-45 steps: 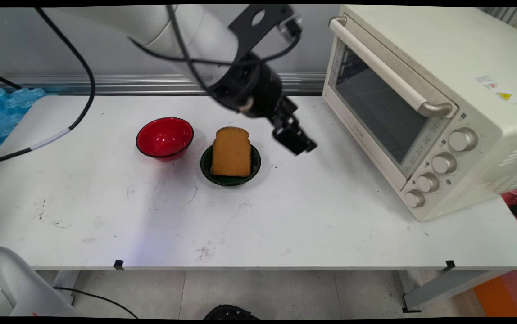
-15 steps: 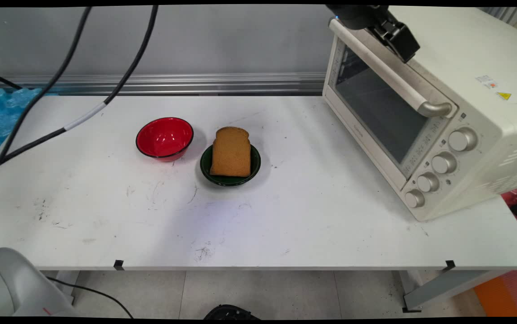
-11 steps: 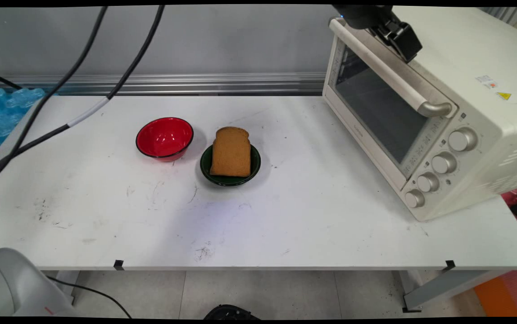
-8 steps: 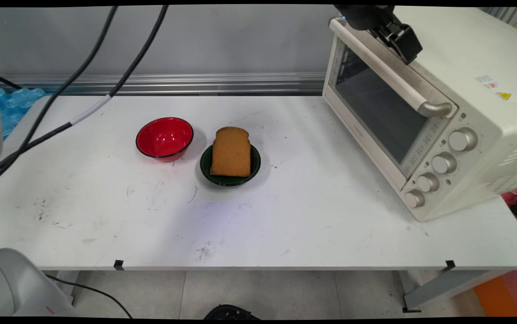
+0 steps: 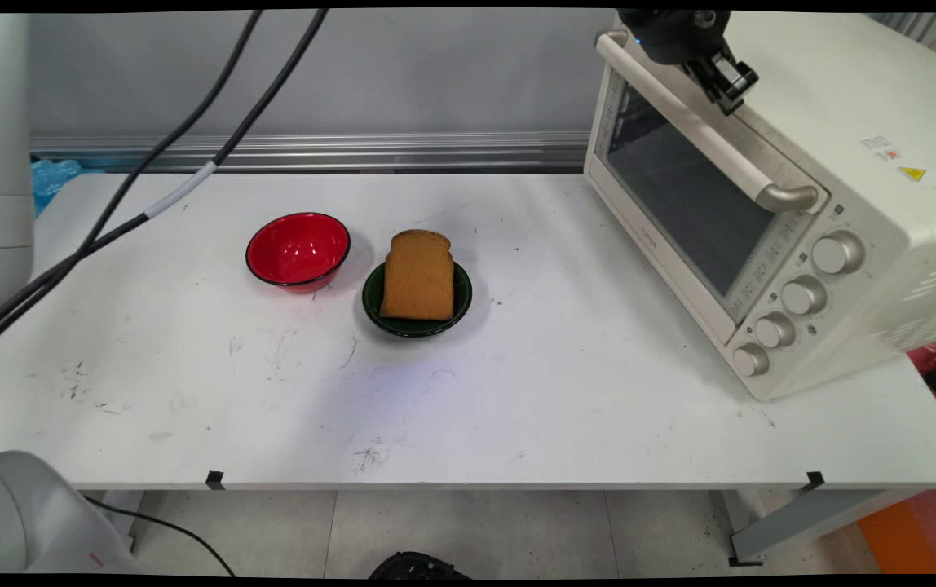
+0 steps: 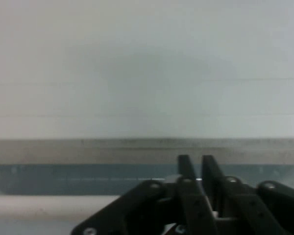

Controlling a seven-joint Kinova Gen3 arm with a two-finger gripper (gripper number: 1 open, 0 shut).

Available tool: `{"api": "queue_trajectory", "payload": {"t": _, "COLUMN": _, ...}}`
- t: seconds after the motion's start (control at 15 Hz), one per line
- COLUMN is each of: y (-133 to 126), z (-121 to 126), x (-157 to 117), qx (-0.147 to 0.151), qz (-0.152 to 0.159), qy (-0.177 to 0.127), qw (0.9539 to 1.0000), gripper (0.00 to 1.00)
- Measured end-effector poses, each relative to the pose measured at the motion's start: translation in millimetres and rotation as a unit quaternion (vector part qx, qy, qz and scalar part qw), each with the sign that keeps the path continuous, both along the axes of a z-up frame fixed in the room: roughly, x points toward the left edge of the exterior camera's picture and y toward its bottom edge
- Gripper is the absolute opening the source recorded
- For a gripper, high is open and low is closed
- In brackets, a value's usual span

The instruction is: Open the oven

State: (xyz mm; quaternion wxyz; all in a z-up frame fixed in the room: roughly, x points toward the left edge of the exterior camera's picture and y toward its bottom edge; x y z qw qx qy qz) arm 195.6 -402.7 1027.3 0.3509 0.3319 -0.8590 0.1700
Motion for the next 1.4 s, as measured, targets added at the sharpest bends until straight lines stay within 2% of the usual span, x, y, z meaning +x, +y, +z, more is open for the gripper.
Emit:
{"api": "queue_trajectory", "payload": {"t": 0.73, "y": -30, "z": -25, "x": -7, "qx": 0.012, "qz": -0.004, "qy": -0.011, "qw": 0.9999, "gripper": 0.0}}
{"api": "queue_trajectory", "payload": {"t": 1.4, "y": -31, "z": -37, "x": -2, "qx": 0.034, "qz": 0.003, "qy": -0.025, "qw": 0.9991, "gripper": 0.0}}
